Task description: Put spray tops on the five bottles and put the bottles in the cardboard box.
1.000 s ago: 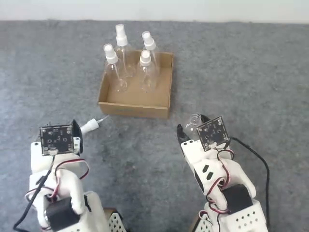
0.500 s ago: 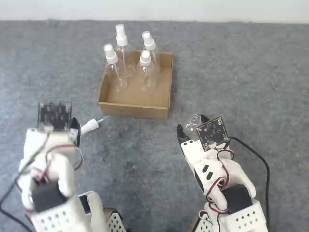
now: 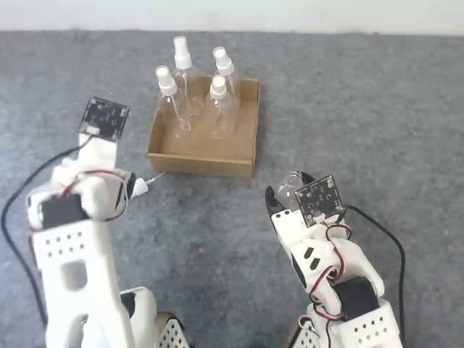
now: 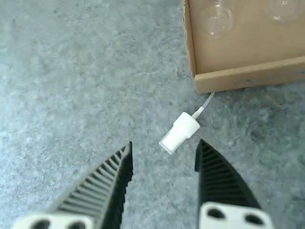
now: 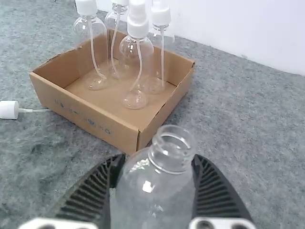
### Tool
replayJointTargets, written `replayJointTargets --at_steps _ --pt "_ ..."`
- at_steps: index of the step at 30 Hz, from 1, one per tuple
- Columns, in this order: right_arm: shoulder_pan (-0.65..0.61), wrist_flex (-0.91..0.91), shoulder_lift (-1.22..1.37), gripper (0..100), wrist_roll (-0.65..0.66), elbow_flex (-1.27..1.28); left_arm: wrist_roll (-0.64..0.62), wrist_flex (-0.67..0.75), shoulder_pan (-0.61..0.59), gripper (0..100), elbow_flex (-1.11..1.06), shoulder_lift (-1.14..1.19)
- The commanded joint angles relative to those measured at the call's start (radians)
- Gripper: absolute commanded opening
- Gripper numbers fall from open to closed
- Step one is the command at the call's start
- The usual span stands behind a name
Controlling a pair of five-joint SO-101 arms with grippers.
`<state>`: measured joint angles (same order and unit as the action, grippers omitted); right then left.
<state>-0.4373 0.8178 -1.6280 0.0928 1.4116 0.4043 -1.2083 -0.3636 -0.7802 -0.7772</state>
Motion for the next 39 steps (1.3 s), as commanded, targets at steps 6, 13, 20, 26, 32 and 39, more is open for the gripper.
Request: replayJointTargets --at_steps 6,13,20,26,32,39 --pt "0.013 -0.025 -0.019 9.0 -0.002 -0.009 0.006 0.003 0.012 21 0.239 0.322" --pt "0.015 -0.025 -0.019 9.0 0.000 -0.009 0.006 0.003 0.014 21 0.392 0.552" --pt "0.013 -0.025 -0.018 9.1 0.000 -0.009 0.009 -0.006 0.026 21 0.536 0.787" --pt "0.013 -0.022 -0.024 9.1 0.000 -0.009 0.046 -0.005 0.081 21 0.552 0.921" --pt "0.013 -0.022 -0.025 9.1 0.000 -0.009 0.081 -0.006 0.107 21 0.549 0.987" --pt "0.012 -0.021 -0.025 9.1 0.000 -0.009 0.086 0.003 0.103 21 0.552 1.056"
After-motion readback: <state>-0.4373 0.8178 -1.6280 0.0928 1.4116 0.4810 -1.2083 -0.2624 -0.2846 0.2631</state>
